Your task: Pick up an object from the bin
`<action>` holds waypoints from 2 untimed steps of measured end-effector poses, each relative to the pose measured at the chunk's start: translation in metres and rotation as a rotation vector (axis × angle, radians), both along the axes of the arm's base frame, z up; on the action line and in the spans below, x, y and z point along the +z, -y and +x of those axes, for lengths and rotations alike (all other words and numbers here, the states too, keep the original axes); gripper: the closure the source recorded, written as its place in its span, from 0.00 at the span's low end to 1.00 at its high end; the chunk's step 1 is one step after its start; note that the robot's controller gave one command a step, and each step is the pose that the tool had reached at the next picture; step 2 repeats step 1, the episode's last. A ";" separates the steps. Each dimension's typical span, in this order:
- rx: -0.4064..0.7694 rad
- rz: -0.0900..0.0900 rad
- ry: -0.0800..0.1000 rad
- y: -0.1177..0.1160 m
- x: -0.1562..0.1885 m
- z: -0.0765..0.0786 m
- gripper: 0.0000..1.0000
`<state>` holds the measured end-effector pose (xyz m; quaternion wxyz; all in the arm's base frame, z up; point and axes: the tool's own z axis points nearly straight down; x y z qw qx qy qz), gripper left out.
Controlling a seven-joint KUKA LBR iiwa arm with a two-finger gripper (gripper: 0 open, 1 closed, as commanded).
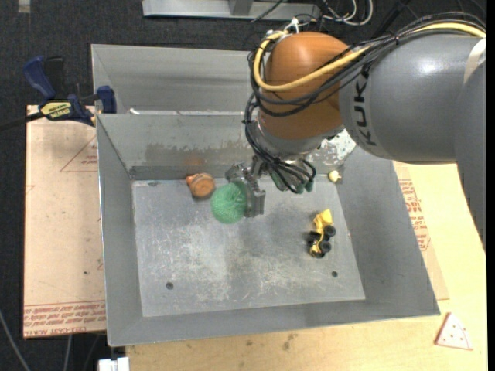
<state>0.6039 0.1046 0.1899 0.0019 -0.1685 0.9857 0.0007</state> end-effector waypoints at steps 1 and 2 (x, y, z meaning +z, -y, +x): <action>0.000 -0.001 -0.003 0.003 0.037 0.004 1.00; 0.000 -0.001 -0.003 0.003 0.037 0.004 1.00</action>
Offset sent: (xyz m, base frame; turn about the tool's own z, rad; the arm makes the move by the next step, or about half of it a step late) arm 0.0050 -0.0023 0.0963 0.0534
